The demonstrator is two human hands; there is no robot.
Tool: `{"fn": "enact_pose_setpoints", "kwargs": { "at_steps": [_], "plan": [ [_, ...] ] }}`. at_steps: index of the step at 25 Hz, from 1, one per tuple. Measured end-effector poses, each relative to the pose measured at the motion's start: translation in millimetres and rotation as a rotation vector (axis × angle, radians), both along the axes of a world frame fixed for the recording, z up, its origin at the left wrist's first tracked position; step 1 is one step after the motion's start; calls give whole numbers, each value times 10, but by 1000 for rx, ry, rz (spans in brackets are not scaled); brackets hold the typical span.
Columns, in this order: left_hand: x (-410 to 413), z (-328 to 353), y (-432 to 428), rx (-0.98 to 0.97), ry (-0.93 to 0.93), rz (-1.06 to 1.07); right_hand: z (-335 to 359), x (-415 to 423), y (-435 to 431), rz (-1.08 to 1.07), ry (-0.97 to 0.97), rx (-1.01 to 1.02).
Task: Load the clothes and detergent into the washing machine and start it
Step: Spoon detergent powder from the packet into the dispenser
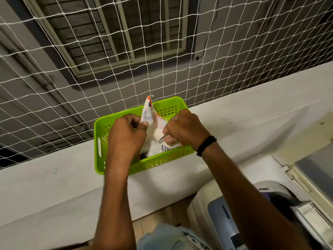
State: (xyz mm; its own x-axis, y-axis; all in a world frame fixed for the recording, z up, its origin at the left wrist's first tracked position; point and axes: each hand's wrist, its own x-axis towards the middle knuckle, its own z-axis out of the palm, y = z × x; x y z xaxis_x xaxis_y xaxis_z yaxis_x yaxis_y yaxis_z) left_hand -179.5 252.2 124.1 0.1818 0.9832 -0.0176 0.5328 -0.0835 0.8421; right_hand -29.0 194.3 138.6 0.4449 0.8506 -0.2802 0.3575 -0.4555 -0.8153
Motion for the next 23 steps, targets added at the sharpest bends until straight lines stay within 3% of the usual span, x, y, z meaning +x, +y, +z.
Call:
{"fn": "enact_pose_setpoints", "kwargs": {
  "at_steps": [3, 8, 12, 15, 20, 23],
  "plan": [
    [-9, 3, -10, 13, 9, -3, -19, 72, -45, -54, 54, 68],
    [-29, 46, -26, 38, 64, 60, -26, 237, -97, -149, -48, 123],
    [30, 81, -60, 68, 3, 53, -31, 330, -140, -200, -49, 176],
    [79, 96, -90, 92, -96, 63, 17, 344, -251, -221, 61, 213],
    [163, 174, -184, 188, -245, 126, 134, 411, -443, -290, 401, 343],
    [257, 257, -267, 252, -333, 163, 123, 462, -536, -296, 476, 383]
  ]
}}
